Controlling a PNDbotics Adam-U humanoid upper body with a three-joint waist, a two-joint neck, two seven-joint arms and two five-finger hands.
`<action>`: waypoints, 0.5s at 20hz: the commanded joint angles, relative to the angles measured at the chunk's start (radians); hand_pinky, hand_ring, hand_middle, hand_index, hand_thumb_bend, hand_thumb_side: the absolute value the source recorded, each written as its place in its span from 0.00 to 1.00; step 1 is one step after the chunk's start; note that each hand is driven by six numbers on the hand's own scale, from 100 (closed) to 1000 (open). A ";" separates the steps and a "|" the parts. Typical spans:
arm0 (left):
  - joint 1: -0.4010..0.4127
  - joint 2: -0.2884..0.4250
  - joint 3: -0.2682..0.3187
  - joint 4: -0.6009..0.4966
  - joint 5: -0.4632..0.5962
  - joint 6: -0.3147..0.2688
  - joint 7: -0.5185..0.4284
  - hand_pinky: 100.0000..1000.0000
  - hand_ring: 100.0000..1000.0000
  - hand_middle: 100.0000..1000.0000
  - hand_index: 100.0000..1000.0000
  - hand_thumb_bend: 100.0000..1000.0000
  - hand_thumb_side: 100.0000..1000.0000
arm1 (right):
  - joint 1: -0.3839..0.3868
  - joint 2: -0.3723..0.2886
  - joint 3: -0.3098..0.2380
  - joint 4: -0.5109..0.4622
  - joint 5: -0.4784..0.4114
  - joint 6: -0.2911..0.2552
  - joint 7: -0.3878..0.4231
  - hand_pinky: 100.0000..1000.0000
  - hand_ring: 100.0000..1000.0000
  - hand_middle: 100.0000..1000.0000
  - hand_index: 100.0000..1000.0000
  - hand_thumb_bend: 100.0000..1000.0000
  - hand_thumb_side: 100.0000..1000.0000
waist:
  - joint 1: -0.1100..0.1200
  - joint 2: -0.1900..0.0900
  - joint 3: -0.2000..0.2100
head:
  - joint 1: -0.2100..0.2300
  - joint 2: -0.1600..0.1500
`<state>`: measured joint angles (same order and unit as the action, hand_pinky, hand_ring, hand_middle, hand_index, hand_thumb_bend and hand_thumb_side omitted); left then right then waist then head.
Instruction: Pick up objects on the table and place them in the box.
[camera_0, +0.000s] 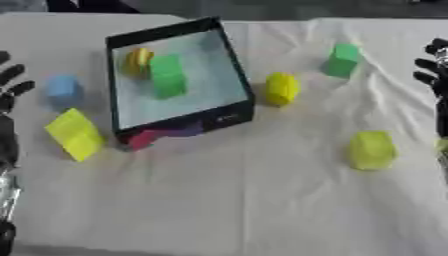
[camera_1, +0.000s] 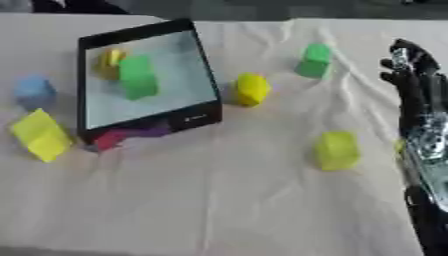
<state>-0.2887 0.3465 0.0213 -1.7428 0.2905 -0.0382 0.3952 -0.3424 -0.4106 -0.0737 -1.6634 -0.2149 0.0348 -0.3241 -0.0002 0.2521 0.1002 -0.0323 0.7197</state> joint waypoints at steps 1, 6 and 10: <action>-0.012 0.028 0.009 -0.016 -0.008 0.002 0.012 0.70 0.75 0.74 0.79 0.03 0.78 | -0.008 -0.030 -0.005 -0.014 0.005 -0.002 0.004 0.77 0.78 0.80 0.81 0.00 0.63 | 0.000 -0.027 0.000 | -0.001 -0.010; -0.012 0.028 0.008 -0.017 -0.010 0.005 0.014 0.70 0.75 0.74 0.79 0.03 0.78 | -0.009 -0.030 -0.005 -0.014 0.005 -0.002 0.003 0.77 0.78 0.80 0.81 0.00 0.63 | 0.000 -0.027 0.001 | -0.005 -0.008; -0.014 0.028 0.007 -0.018 -0.009 0.007 0.010 0.70 0.75 0.74 0.79 0.03 0.78 | -0.013 -0.031 -0.004 -0.015 0.006 -0.002 0.005 0.77 0.78 0.80 0.81 0.00 0.63 | -0.002 -0.027 0.007 | -0.009 -0.009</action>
<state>-0.2892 0.3465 0.0214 -1.7427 0.2848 -0.0329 0.4059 -0.3431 -0.4106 -0.0736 -1.6634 -0.2148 0.0335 -0.3224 -0.0002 0.2521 0.1063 -0.0377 0.7195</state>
